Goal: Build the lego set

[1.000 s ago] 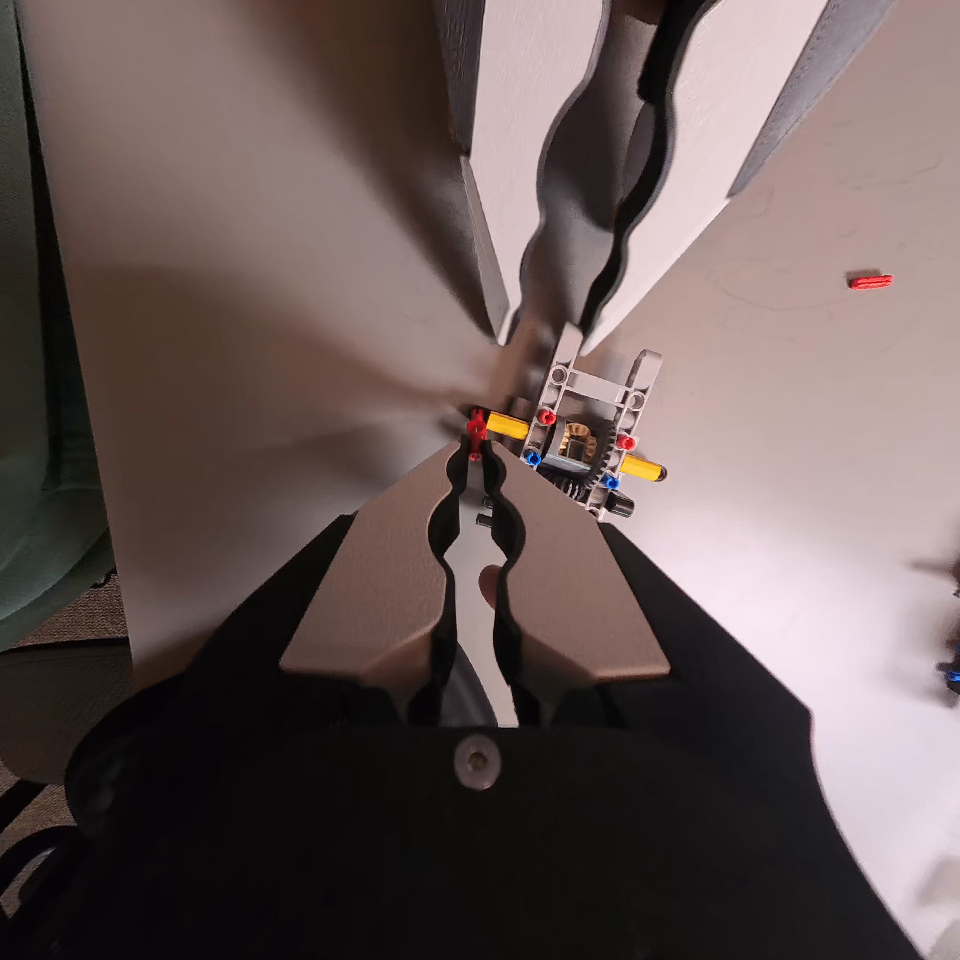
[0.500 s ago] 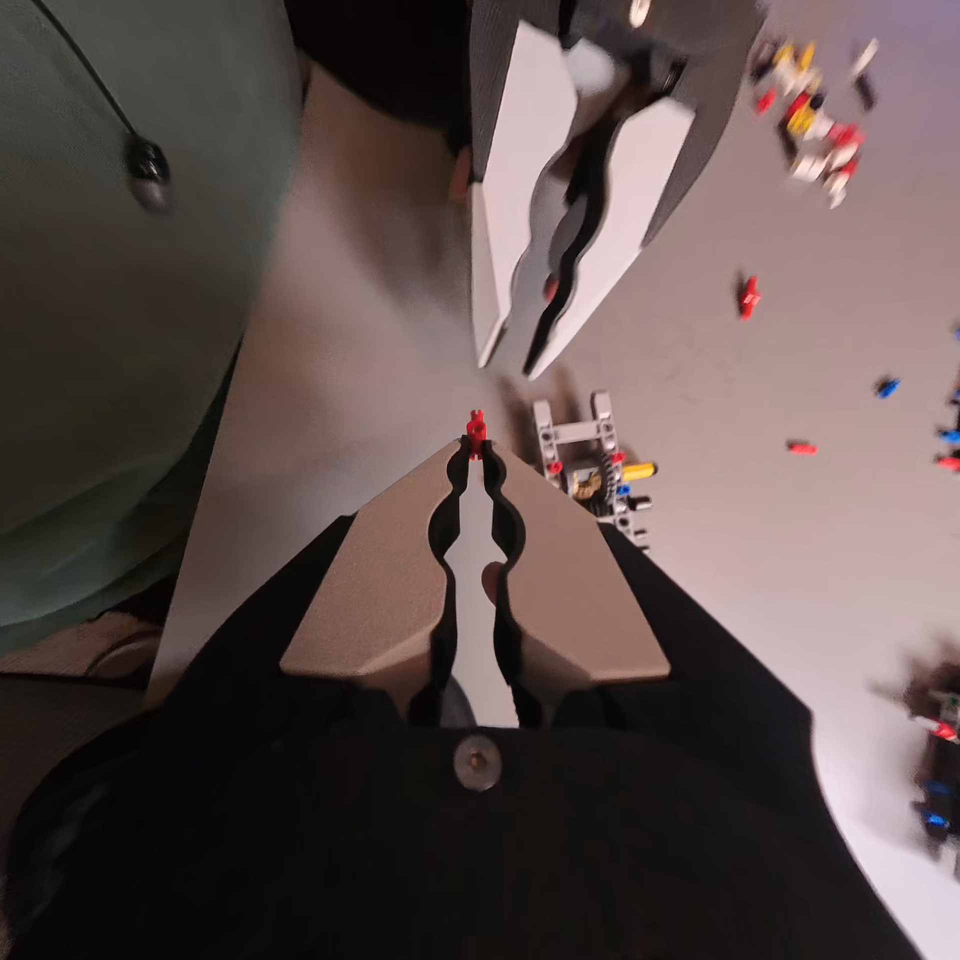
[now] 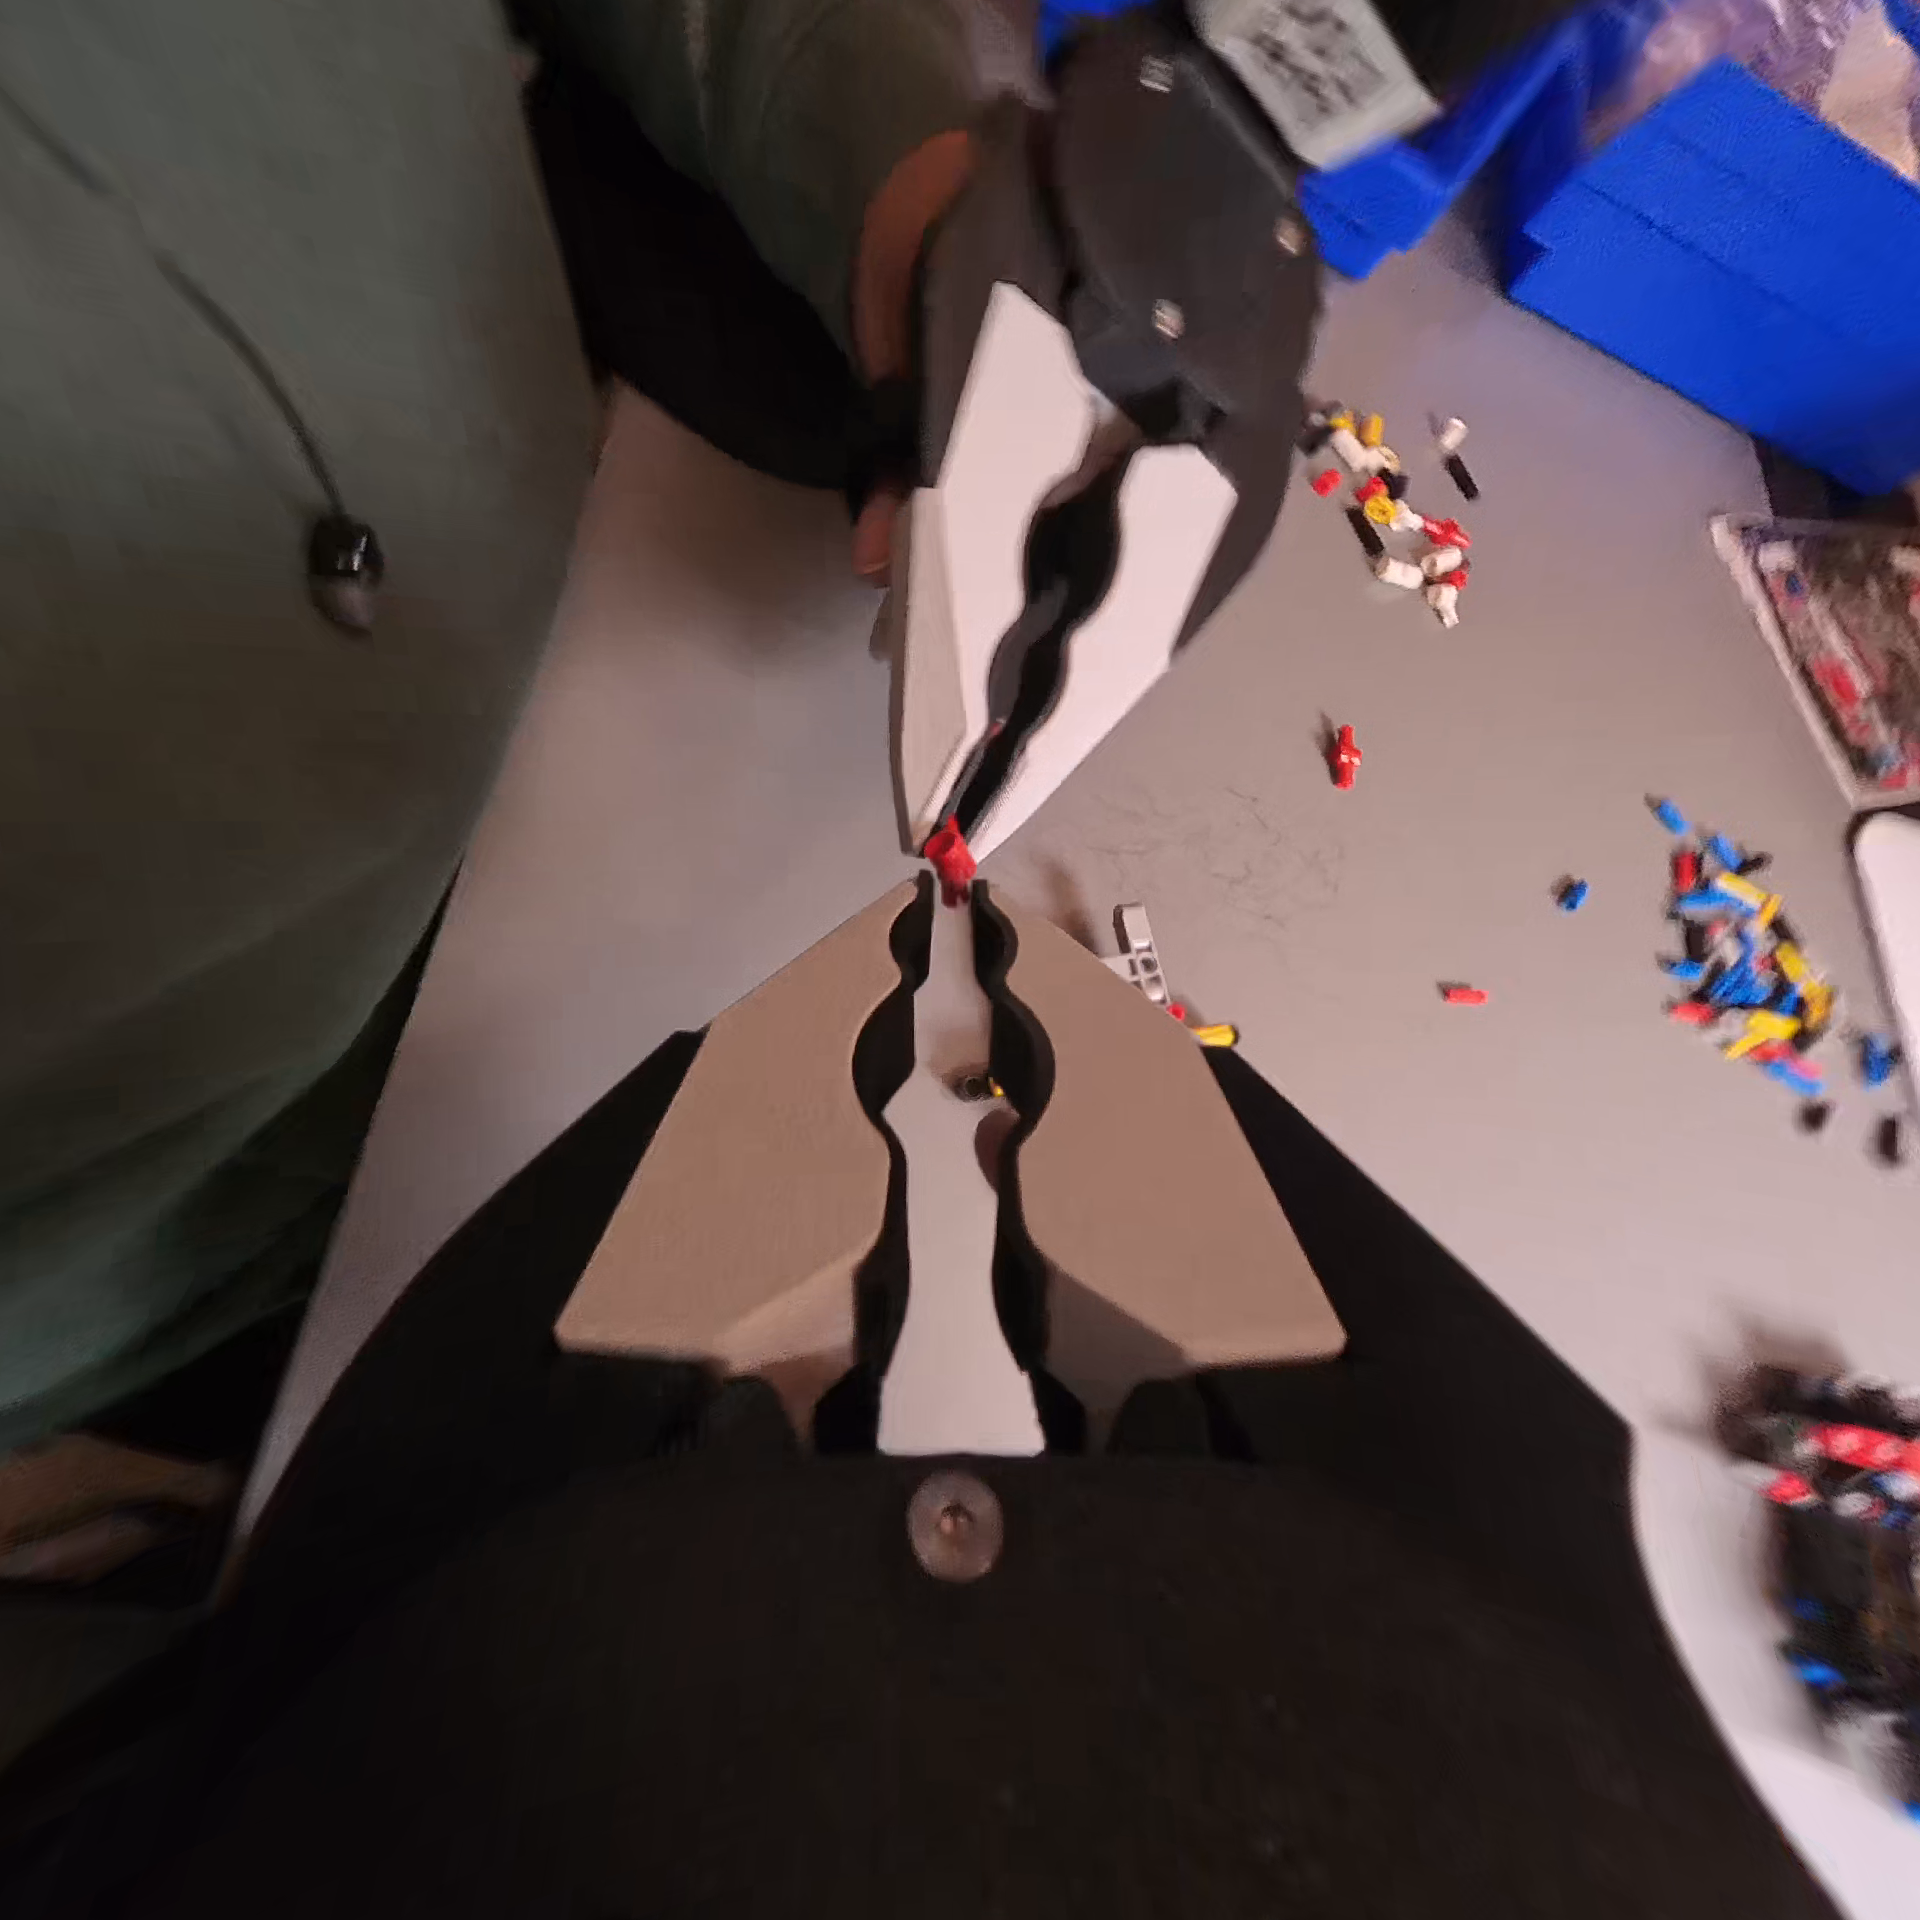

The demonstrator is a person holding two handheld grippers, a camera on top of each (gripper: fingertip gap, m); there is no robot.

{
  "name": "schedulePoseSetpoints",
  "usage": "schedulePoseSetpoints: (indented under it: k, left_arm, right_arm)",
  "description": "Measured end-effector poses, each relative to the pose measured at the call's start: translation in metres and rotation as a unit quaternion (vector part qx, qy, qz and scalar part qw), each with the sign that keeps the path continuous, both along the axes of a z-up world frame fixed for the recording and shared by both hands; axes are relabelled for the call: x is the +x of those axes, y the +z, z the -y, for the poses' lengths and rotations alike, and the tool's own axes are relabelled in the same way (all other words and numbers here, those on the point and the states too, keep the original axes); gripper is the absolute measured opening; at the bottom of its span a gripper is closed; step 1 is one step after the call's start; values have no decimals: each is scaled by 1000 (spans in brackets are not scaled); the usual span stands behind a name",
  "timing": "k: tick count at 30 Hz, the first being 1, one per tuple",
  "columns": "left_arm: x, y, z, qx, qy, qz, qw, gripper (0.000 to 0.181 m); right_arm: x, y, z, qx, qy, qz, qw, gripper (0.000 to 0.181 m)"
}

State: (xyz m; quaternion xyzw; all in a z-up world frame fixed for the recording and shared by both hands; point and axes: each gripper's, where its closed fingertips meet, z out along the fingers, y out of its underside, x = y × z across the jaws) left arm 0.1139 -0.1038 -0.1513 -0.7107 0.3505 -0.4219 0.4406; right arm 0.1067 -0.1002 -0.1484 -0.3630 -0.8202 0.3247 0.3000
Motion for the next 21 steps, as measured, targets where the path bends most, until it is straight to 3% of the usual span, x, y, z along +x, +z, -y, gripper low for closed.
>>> schedulePoseSetpoints:
  k: [1,4,9,17,20,21]
  left_arm:
    - [-3,3,-4,38,20,-13,999,2]
    - [-11,10,-14,146,79,-55,985,2]
    - [-13,11,-19,229,112,-99,962,1]
    - [-5,4,-16,227,93,-107,963,1]
    - [-7,-8,-20,193,87,-127,969,3]
    - [-11,-15,-23,171,92,-140,971,11]
  right_arm:
    - [0,1,-3,-43,-23,3,999,14]
    - [-5,9,-7,-207,-96,-11,974,24]
    - [-12,13,-13,-350,-185,-56,917,18]
    - [-10,7,-9,-265,-165,-72,947,7]
    - [-6,1,-14,-201,-154,-51,966,7]
    - [-3,-2,-19,-171,-153,-39,973,7]
